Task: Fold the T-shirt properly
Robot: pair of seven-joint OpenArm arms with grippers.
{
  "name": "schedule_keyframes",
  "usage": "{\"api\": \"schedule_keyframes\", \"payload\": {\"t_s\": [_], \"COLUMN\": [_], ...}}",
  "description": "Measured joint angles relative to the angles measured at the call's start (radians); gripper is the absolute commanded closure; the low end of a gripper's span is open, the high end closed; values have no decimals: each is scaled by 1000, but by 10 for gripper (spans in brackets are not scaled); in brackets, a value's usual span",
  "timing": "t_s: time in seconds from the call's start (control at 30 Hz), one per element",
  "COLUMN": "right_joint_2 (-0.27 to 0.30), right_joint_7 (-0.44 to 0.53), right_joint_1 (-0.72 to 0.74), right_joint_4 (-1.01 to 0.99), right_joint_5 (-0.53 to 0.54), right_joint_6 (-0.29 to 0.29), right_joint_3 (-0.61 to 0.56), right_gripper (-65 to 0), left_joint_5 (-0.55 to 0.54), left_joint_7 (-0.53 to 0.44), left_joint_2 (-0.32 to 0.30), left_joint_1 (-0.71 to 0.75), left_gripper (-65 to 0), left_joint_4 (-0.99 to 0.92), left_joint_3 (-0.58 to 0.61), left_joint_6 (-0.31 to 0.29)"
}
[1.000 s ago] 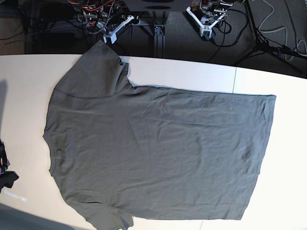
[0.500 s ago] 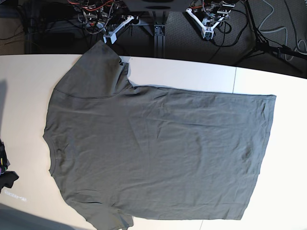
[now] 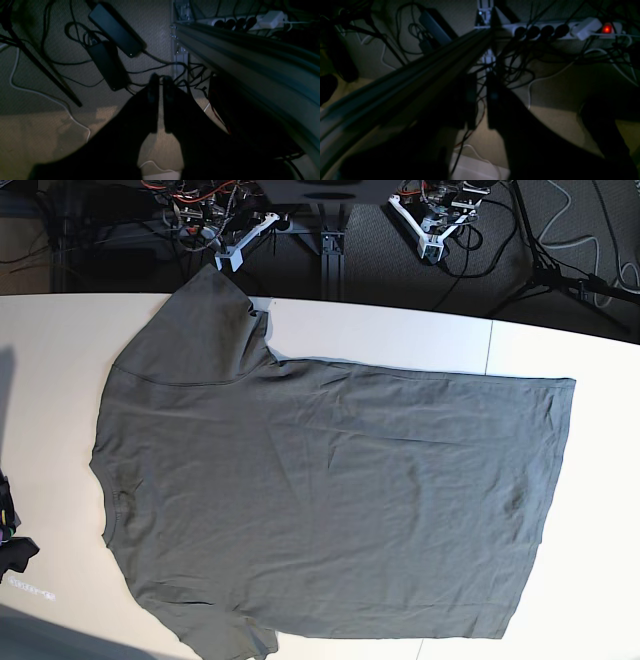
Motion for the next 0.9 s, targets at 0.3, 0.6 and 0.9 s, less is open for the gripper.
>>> {"api": "schedule_keyframes", "payload": {"t_s": [0.3, 0.6, 0.9], "right_joint_2": [0, 50, 227], "right_joint_7": [0, 4, -12], "right_joint_1": [0, -85, -390], "right_joint_4": [0, 4, 269], "right_joint_5": [0, 3, 122], "right_joint_6": [0, 22, 24], "right_joint_3": [0, -69, -335], "right_gripper": [-58, -58, -58], "left_joint_5": [39, 35, -28], "left_joint_7": [-2, 103, 56], "left_joint_2": [0, -97, -254], "left_joint_1": [0, 81, 381], "left_gripper": [-63, -63, -63], "left_joint_4": [0, 96, 529], "left_joint_3": [0, 0, 0], "left_joint_6": [0, -141, -224]}}
